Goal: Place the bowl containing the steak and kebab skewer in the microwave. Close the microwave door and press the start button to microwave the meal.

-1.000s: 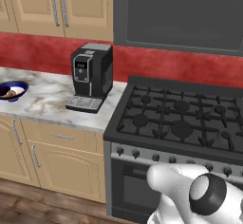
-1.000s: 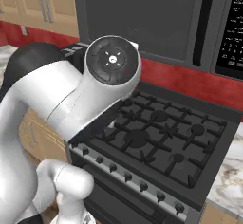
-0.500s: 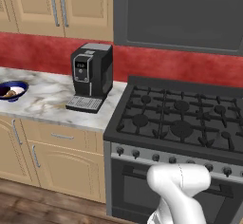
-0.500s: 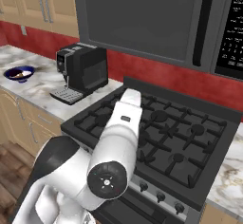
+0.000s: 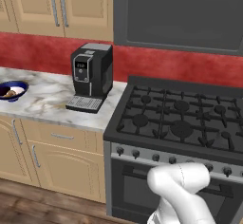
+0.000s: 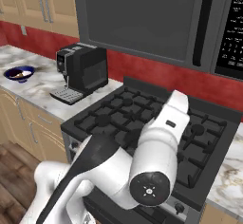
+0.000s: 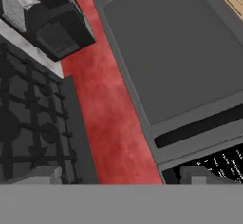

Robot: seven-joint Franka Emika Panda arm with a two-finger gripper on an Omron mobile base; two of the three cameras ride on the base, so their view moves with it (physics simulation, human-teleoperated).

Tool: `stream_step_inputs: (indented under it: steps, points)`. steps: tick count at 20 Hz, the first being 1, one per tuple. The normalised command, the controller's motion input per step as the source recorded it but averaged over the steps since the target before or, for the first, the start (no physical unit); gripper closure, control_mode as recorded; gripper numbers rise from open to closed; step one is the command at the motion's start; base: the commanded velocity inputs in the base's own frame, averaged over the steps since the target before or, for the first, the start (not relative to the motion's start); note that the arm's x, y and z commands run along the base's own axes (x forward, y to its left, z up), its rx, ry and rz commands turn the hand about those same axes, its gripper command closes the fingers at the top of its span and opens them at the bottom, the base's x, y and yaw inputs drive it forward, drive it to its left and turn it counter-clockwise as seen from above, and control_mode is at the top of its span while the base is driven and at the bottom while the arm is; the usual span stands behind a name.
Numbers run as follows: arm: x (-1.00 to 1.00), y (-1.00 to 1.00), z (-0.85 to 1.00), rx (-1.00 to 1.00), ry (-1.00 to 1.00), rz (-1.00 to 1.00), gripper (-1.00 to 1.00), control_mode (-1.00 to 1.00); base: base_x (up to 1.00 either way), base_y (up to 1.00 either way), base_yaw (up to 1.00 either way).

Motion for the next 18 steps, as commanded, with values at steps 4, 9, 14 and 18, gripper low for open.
stream_step_inputs:
  steps: [4,9,14,18]
  points:
    - [0.0,-0.84,0.51,0.17,0.0,-0.03,-1.0,-1.0,0.0,0.0,0.0]
    - [0.0,-0.61,0.52,0.13,0.0,-0.01,-1.0,-1.0,0.0,0.0,0.0]
    - [0.16,-0.04,0.14,0.01,0.01,0.05,1.0,-1.0,0.0,0.0,0.0]
    - [0.18,0.0,0.08,0.0,0.0,0.08,1.0,-1.0,0.0,0.0,0.0]
